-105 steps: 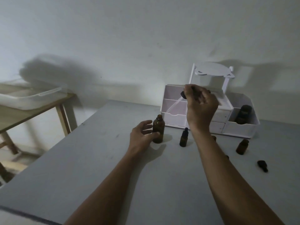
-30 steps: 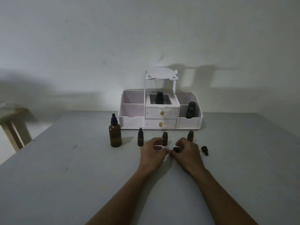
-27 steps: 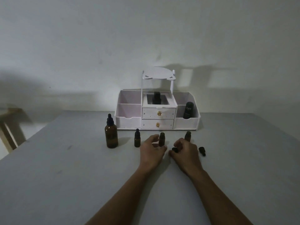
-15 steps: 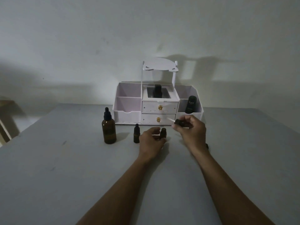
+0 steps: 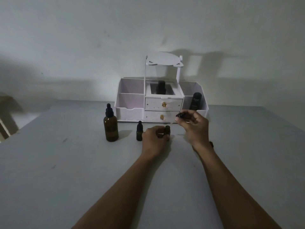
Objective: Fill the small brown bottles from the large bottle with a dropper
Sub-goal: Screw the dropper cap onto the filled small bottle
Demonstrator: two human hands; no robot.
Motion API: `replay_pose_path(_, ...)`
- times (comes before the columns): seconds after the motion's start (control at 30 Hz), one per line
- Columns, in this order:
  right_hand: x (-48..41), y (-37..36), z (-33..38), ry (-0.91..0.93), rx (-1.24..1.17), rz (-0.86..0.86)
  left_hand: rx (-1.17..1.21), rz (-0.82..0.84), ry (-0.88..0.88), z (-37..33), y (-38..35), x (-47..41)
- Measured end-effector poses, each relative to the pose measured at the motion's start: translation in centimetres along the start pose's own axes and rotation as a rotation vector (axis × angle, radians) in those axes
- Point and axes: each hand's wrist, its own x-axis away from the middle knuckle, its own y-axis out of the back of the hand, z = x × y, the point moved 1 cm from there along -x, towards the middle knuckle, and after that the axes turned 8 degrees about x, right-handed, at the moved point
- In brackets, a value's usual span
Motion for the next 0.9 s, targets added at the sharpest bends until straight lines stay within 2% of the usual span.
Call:
replay_pose_path(0.13,0.1,-0.4,-0.2,0.026,-0.001,0.039,-0.034,-0.021,-0.016,-0.1,0.2,0.2)
replay_pose_path(0.43,0.4,-2.0,-0.9,0.101,0.201,0.174,-0.045,-0.051,-0.076,-0.2,0.3,0.4)
replay_pose_path(0.57,0.6,-2.3,-1.1,0.109,0.248,0.174,-0.064,-0.062,-0.098,0.0,0.3,0.2)
replay_pose_path(0.9,0.8,-2.2,-1.2,0.09,0.174,0.195,-0.054,-0.047,-0.101,0.3,0.6,0.1)
